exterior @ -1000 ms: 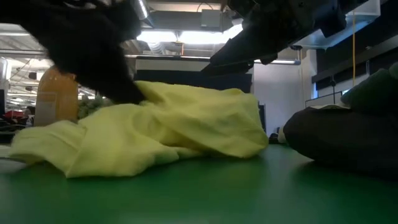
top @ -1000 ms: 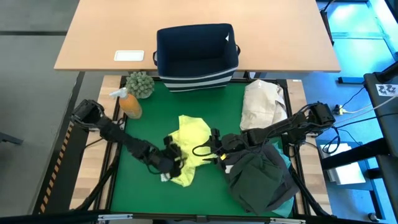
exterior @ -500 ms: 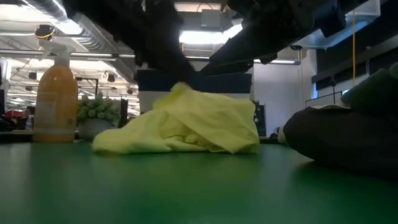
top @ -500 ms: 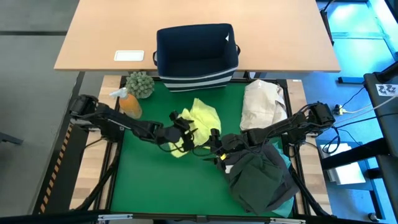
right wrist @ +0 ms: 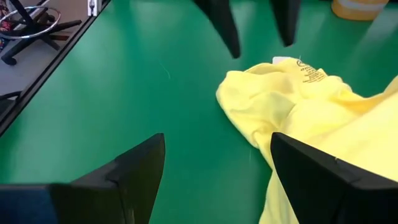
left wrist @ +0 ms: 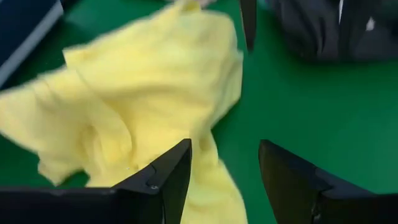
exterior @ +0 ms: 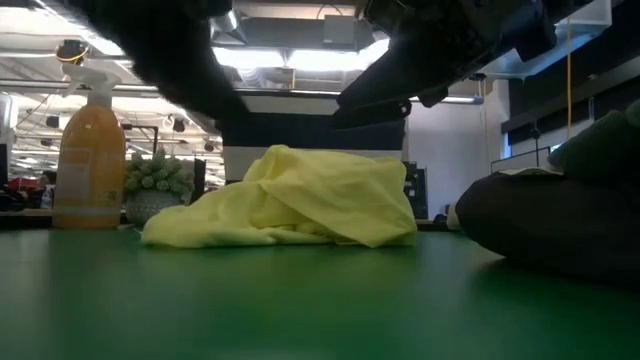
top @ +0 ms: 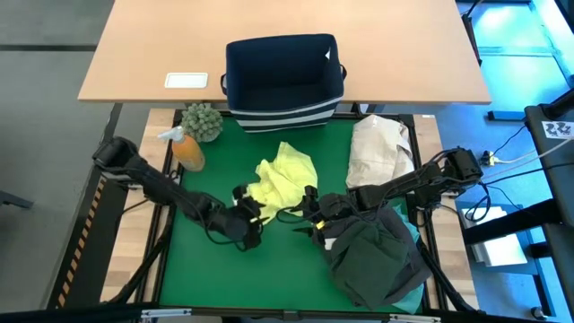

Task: Fold laundry
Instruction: Fold the yellow shirt on the table

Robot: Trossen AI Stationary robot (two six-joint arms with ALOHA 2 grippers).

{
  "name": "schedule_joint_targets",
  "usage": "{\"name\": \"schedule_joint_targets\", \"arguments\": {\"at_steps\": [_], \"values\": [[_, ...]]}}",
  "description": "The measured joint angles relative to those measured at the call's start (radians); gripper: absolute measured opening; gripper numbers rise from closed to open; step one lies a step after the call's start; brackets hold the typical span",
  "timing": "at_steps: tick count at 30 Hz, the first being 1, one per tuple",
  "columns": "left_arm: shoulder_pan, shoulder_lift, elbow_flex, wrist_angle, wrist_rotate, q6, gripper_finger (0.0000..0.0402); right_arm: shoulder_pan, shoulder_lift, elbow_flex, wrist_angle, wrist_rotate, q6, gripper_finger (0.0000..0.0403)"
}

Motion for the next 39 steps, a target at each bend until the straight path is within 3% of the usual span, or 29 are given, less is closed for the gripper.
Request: {"name": "schedule_joint_targets", "arguments": {"at_steps": [11,39], "values": [[-0.016,0.062,-0.006,-0.083,0.004,-0.104,0.018,-0.001,0.001,0.0,0.133,0.046,0.005,0.0292],[-0.022,0.06,-0.006,-0.038,0.069,-0.158,0.018,-0.001,0.001,0.0,0.135,0.042,-0.006,0.0292]]}}
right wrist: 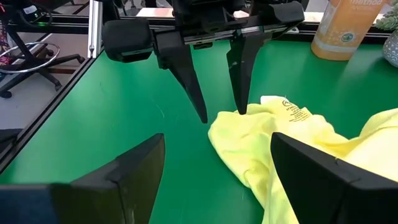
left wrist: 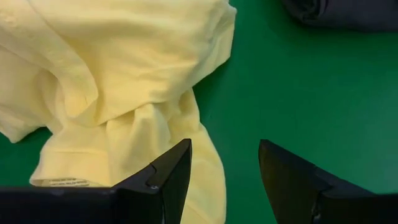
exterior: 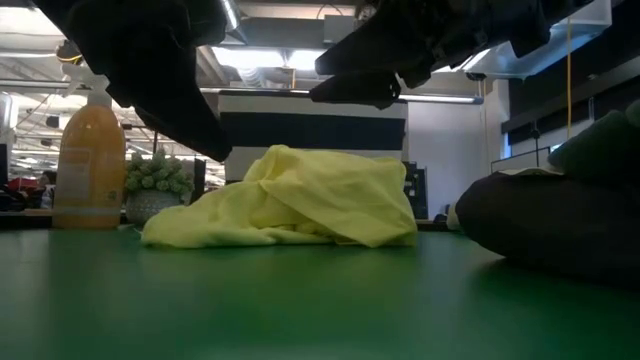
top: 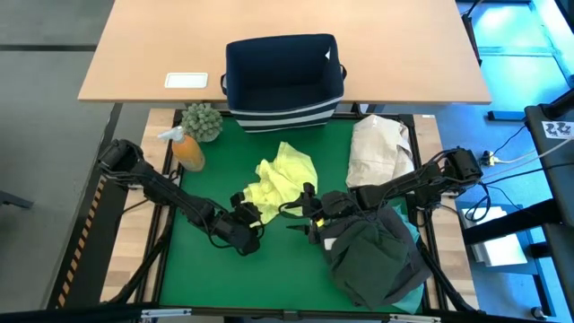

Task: Fold laundry
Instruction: Fold the yellow shirt on the table

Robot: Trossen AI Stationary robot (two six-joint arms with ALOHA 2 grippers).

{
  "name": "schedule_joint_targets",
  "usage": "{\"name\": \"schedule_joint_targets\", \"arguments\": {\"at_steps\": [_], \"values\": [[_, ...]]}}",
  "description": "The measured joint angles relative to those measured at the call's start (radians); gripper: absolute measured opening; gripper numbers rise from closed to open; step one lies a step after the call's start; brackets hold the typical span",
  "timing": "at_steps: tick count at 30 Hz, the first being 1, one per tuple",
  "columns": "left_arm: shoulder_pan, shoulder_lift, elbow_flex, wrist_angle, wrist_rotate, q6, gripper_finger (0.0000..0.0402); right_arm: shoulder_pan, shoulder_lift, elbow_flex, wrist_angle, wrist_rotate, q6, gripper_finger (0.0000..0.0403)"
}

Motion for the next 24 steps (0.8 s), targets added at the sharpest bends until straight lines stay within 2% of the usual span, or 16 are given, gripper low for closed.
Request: {"name": "schedule_joint_targets", "arguments": {"at_steps": [3,9,17,24], "values": [[0.0,0.0,0.0,0.0,-0.005,0.0,0.018,0.0,0.0,0.0,0.02,0.009,-0.001,0.0292],[0.005,0.004,0.0,-0.019,-0.076,-0.055,0.018,0.0,0.0,0.0,0.038,0.159,-0.03,0.0292],[0.011,0.012,0.0,-0.042,0.005,-0.023,0.018,0.0,0.0,0.0,0.047,0.151,-0.031,0.0292],[-0.02,0.059,0.001,-0.204,-0.054,-0.059,0.018,0.0,0.0,0.0,0.044,0.169,-0.057,0.0292]]}}
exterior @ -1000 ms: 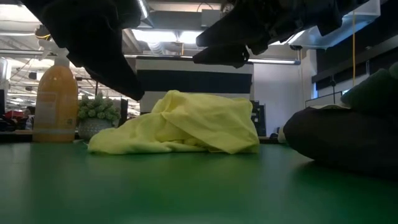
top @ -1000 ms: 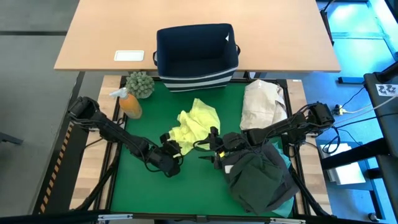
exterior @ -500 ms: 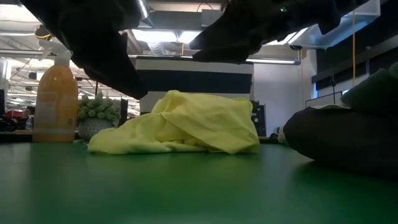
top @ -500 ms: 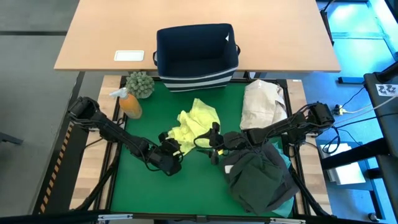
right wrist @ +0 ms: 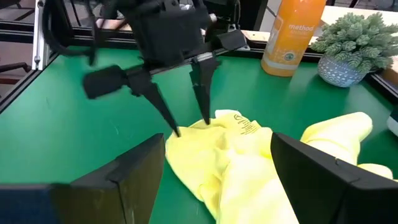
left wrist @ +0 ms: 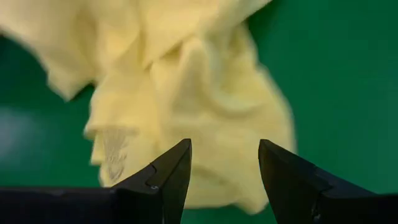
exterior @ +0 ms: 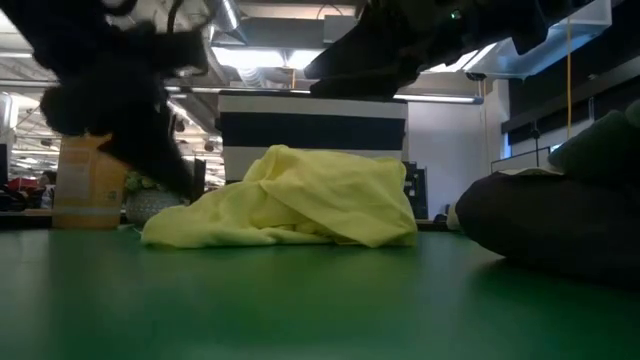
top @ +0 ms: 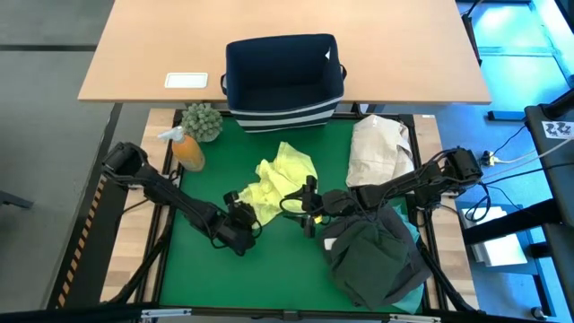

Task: Fold laundry
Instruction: Fold the yellow shirt on the table

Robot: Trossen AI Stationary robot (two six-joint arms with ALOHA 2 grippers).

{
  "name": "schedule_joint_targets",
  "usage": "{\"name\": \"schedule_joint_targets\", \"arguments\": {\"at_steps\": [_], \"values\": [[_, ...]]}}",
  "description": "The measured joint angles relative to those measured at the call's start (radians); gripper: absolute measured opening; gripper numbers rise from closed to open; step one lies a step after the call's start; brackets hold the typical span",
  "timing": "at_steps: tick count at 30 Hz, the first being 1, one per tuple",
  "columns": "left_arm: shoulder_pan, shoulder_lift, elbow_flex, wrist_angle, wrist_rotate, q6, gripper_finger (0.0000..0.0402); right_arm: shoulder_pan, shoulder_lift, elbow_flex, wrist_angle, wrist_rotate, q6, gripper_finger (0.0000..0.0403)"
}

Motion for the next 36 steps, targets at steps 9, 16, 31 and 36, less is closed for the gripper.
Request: {"name": "schedule_joint_targets", "arguments": {"at_steps": [9,16,31,36], "values": [[-0.024,0.02,-0.001,-0.067,0.107,-0.044,0.018,0.0,0.0,0.0,-0.023,-0.001,0.0,0.0292],[-0.013,0.02,-0.001,-0.035,0.121,-0.07,0.018,0.0,0.0,0.0,-0.021,0.0,0.0,0.0292],[0.065,0.077,0.0,0.062,0.188,-0.159,0.018,0.0,0.0,0.0,-0.013,-0.01,0.057,0.0292],[0.101,0.15,0.005,0.102,0.18,-0.144,0.0177,0.0,0.0,0.0,-0.015,-0.011,0.065,0.0292]]}}
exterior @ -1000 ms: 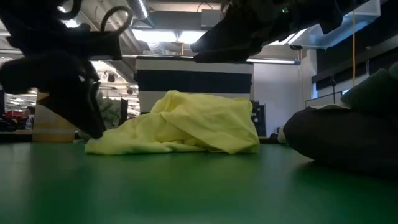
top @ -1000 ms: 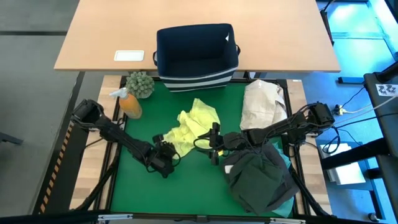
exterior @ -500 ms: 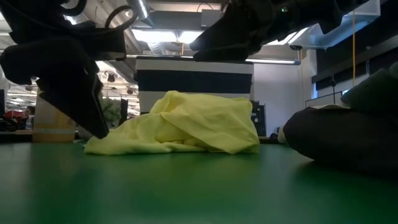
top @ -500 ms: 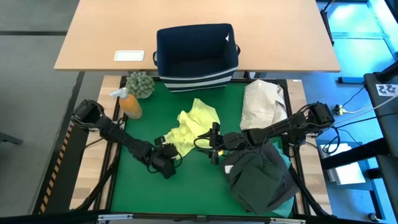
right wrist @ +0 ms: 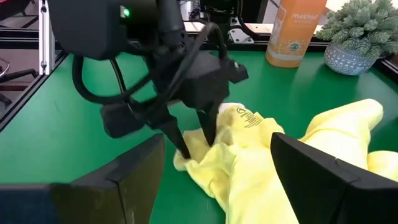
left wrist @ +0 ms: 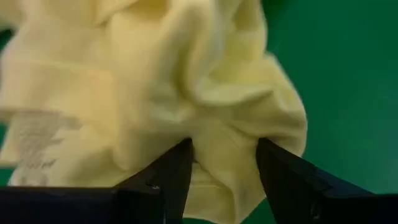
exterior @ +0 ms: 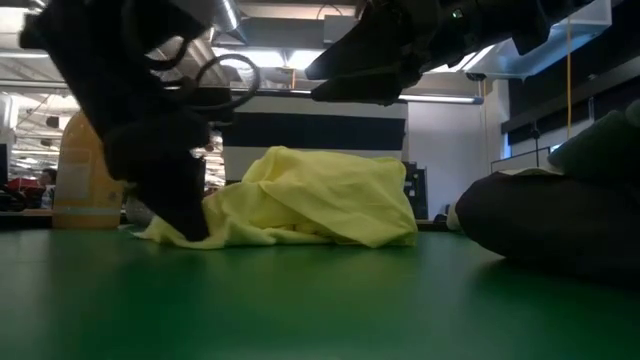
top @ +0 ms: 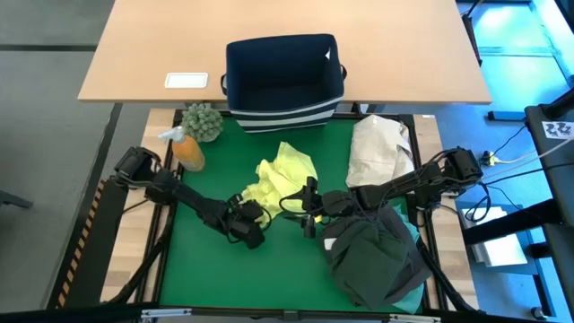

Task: Fold laundry
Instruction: Fold the yellow shirt on the table

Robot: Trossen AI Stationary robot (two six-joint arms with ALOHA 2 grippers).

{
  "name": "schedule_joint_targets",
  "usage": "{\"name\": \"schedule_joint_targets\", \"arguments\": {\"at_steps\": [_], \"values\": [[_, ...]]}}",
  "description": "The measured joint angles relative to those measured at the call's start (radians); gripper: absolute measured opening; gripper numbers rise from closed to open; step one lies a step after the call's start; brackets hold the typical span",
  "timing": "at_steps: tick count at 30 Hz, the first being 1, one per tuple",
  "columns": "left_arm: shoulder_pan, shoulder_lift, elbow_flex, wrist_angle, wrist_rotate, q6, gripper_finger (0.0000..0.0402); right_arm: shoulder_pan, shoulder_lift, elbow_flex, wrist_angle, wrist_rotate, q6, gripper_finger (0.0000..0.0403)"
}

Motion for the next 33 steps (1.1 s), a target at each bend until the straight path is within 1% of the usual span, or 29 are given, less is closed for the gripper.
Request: {"name": "schedule_joint_targets", "arguments": {"at_steps": [2,3,5,8,9,12,14,17,19,21,26,33], "values": [[0.012,0.023,0.001,0.041,0.044,0.068,0.0161,0.0,0.0,0.0,-0.001,0.0,0.0,0.0292],[0.016,0.028,0.002,0.067,0.068,0.107,0.0146,0.0,0.0,0.0,-0.005,0.0,0.0,0.0292],[0.019,0.03,0.002,0.095,0.095,0.17,0.0106,0.0,0.0,0.0,-0.021,-0.001,0.001,0.0292],[0.028,0.009,-0.002,0.121,0.138,0.247,0.0028,0.0,0.0,0.0,-0.052,-0.001,0.002,0.0292],[0.032,-0.001,-0.003,0.126,0.148,0.263,0.0016,0.0,0.0,0.0,-0.065,-0.001,0.002,0.0292],[0.032,-0.029,0.001,0.105,0.177,0.293,0.001,0.0,0.0,0.0,-0.099,0.0,0.003,0.0292],[0.018,-0.045,0.018,0.067,0.175,0.307,0.0007,0.0,0.0,0.0,-0.12,0.025,0.0,0.0292],[-0.014,-0.075,0.08,-0.035,0.091,0.315,0.0006,0.0,0.0,0.0,-0.204,0.121,0.003,0.0292],[-0.038,-0.083,0.14,-0.153,0.023,0.299,0.0004,0.0,0.0,-0.001,-0.273,0.167,0.025,0.0292],[-0.063,-0.083,0.199,-0.279,-0.014,0.263,0.0004,0.0,0.0,-0.001,-0.313,0.198,0.047,0.0292],[-0.123,-0.085,0.305,-0.454,-0.088,0.197,0.0003,0.0,0.0,-0.001,-0.32,0.208,0.076,0.0292],[-0.183,-0.085,0.415,-0.563,-0.208,0.18,0.0002,0.0,0.0,-0.001,-0.381,0.237,0.111,0.0292]]}}
